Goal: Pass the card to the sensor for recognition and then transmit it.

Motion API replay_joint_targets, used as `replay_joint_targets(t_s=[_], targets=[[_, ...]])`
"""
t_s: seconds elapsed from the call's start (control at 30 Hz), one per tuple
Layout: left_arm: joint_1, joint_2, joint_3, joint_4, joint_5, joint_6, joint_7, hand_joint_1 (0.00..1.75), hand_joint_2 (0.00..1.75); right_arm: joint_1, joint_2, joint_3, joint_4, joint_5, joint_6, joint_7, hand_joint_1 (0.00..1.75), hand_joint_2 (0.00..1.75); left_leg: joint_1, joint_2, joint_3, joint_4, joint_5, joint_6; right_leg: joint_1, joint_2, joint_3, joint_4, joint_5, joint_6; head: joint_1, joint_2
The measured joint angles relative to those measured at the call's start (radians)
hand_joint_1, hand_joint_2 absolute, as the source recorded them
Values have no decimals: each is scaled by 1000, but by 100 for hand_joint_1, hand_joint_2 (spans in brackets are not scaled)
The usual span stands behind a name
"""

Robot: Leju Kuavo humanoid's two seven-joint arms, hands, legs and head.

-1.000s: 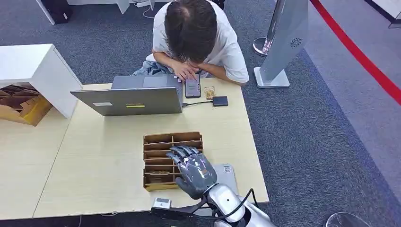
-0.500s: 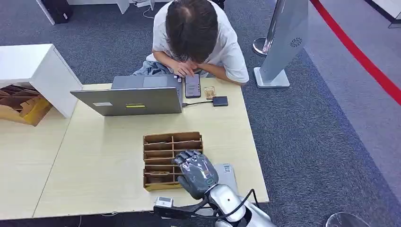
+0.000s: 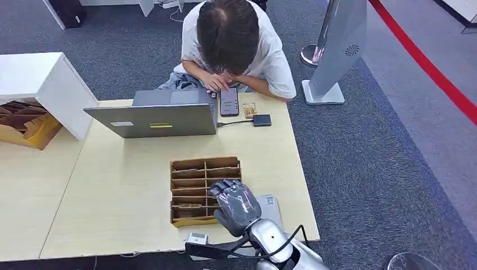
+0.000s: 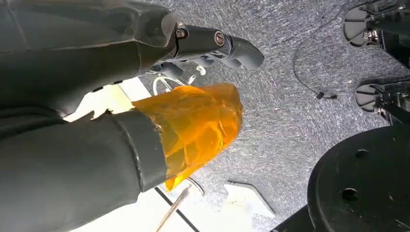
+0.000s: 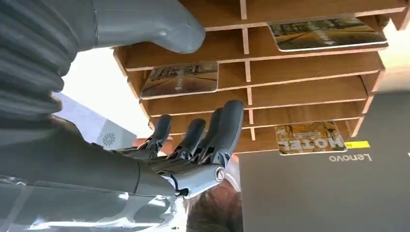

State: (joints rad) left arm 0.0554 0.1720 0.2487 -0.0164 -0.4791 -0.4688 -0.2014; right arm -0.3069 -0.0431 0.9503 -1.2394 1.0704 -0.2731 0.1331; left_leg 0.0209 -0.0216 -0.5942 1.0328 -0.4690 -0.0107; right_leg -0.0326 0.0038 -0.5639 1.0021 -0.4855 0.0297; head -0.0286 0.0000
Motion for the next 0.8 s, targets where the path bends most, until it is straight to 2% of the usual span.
replay_joint_targets(t_s=[0.43, 0.8], targets=[[0, 3, 48, 0, -50, -1, 0, 0, 0, -1, 0, -8, 3, -6, 2, 2, 65, 175, 0, 0, 0, 0, 0, 0, 0, 0, 0, 0, 0, 0, 0, 0], [0, 3, 72, 0, -72, -1, 0, 0, 0, -18, 0, -13, 18, -21, 3, -3, 68, 175, 0, 0, 0, 0, 0, 0, 0, 0, 0, 0, 0, 0, 0, 0]])
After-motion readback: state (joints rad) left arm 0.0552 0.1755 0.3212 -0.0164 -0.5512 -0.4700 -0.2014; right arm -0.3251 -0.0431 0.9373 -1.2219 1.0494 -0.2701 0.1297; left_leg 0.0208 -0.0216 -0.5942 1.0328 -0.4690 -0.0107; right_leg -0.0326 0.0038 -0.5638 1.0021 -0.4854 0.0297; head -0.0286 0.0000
